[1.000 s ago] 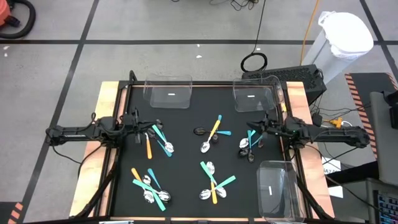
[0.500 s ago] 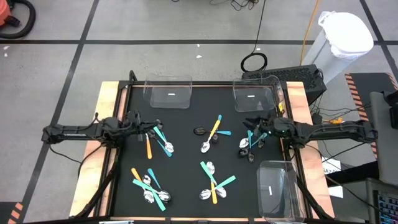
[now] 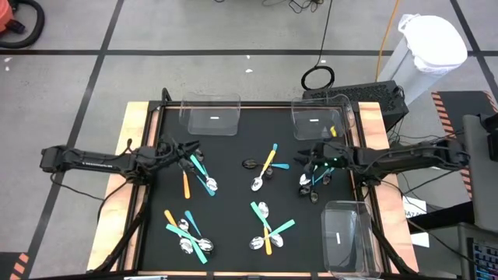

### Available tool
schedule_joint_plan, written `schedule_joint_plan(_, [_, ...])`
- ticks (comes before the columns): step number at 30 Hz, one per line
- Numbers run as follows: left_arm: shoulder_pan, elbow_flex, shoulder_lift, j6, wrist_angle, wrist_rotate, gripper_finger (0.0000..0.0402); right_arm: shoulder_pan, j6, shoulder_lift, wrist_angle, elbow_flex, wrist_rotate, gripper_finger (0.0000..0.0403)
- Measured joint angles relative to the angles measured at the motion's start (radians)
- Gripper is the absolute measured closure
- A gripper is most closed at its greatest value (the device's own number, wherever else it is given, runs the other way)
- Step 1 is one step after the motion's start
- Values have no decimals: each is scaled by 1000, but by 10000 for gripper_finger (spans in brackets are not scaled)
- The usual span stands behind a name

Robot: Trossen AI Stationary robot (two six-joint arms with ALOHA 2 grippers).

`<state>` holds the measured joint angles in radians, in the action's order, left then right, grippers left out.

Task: Sort silverware by color (type)
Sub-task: Put the yellow spoon into the top right transparent bin

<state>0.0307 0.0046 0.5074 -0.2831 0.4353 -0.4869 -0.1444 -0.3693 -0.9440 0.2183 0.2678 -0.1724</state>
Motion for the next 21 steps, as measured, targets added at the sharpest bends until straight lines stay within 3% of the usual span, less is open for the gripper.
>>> schedule_joint_plan(7, [3,0,207,-74,177,-34,261,2,166,-183,-110,161,45,229])
schedule_joint_plan(15, [3,9,318,-48,194,-44,253,-7,331,-341,-112,286,56,229])
schedule_joint_plan(21, [2,11,317,11,259,-44,253,-18,434,-486,-110,435,173,229])
